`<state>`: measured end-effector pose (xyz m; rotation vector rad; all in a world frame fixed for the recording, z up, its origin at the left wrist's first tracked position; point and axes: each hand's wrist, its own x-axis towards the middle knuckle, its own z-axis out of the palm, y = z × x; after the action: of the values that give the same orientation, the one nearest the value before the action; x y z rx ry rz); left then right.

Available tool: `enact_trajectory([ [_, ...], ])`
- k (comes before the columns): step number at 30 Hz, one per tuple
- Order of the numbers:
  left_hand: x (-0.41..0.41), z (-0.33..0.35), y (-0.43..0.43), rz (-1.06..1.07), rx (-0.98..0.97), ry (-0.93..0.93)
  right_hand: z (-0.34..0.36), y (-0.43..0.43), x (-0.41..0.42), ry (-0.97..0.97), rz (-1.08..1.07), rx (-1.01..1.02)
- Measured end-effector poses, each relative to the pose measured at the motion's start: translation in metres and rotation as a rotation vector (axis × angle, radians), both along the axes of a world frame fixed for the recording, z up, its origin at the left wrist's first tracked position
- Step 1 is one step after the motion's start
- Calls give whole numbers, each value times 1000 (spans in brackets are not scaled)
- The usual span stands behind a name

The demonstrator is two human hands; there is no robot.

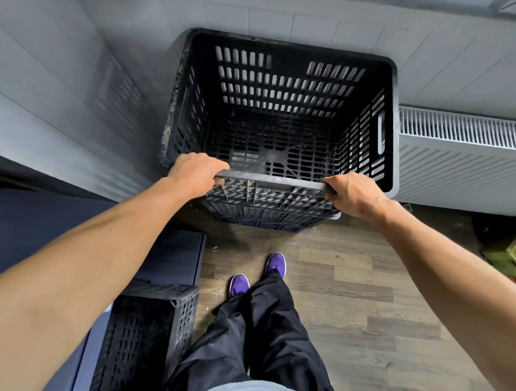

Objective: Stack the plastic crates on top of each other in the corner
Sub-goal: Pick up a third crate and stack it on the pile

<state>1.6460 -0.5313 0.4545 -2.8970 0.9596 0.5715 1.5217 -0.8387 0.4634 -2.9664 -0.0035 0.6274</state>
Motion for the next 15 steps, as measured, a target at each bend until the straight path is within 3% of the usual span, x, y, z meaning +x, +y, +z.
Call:
enact_trajectory([
  [15, -5, -4, 3, -66, -57, -143, -6, 1, -13, -145, 15, -27],
])
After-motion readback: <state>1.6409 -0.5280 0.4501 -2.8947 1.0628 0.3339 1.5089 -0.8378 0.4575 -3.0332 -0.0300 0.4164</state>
